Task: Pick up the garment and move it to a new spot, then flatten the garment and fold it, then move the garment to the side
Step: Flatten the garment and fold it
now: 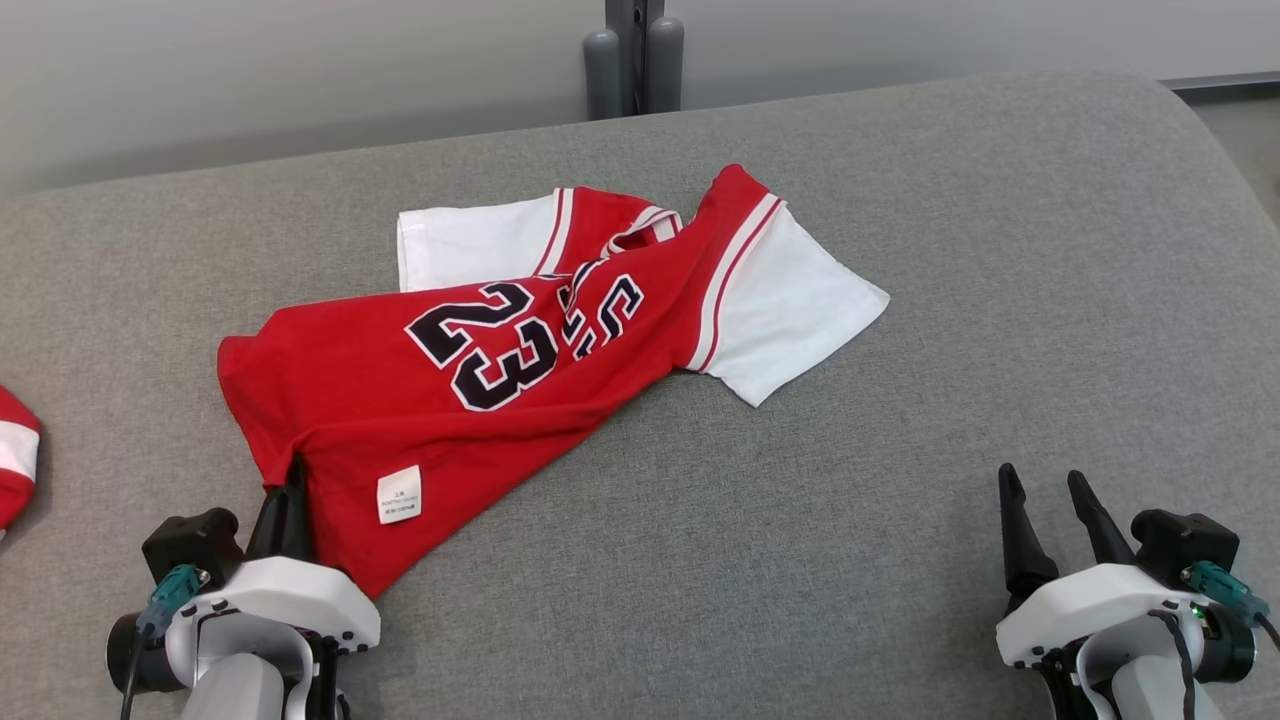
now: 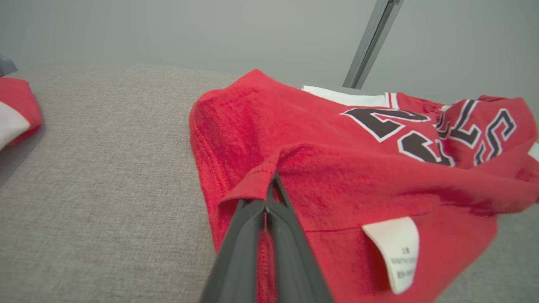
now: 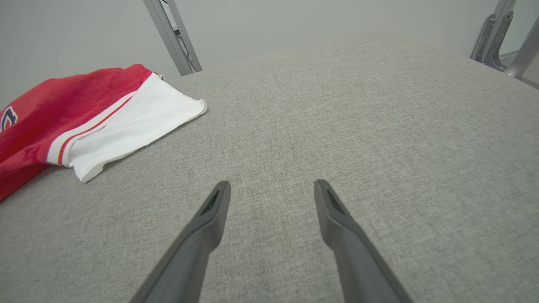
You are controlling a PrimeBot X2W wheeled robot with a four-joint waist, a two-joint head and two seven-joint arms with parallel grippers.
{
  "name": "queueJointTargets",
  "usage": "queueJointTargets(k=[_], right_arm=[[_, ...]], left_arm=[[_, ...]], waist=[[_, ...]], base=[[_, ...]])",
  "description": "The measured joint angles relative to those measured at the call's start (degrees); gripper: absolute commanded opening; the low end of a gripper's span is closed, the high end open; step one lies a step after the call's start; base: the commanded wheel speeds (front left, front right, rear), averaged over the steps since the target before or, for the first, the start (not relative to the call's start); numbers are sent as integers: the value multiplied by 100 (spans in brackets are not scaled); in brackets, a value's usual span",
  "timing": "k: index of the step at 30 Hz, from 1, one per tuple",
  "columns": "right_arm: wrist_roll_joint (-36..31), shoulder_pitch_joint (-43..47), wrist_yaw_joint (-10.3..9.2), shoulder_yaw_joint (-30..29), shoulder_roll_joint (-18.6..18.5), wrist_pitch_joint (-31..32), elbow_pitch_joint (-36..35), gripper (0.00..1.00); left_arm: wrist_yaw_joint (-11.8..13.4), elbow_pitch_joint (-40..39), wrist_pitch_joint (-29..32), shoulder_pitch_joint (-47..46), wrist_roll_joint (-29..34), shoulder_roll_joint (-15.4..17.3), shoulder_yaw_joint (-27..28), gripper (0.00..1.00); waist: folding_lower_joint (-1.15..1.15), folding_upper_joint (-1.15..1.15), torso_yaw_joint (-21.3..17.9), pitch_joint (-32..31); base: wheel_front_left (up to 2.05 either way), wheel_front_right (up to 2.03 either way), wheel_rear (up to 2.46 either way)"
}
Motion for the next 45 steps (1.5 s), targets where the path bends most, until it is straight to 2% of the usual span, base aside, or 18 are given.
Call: queueJointTargets(k=[9,15,25,26,27,34,41,45], right_arm=[[8,66,0,7,3,0,88,100],[10,270,0,-1,1,0,156,100],[45,347,0,26,1,0,172,100],[44,348,0,27,1,0,171,100],[43,349,0,29,1,0,169,100],[9,391,0,46,1,0,133,100],[24,410,0,53,0,0,-18,100],[26,442,0,64,0,0,-105,100]], left_arm=[[-55,104,-1,394,-337,5,-18,0],[43,156,0,938,-584,-2,51,0],[34,167,0,1112,-543,-2,102,0],[34,97,0,1110,-514,-3,111,40],[34,2,0,1103,-474,-1,116,100],[66,-376,0,1115,-369,1,154,100],[60,-524,0,1046,58,2,233,100],[200,-737,-1,1191,70,5,130,100]], waist=[[0,0,69,-288],[0,0,126,-659],[0,0,191,-810],[0,0,191,-819],[0,0,188,-834],[0,0,115,-977],[0,0,62,-1011],[0,0,51,-1036]], base=[[0,0,0],[0,0,0],[0,0,0],[0,0,0],[0,0,0],[0,0,0],[0,0,0],[0,0,0]])
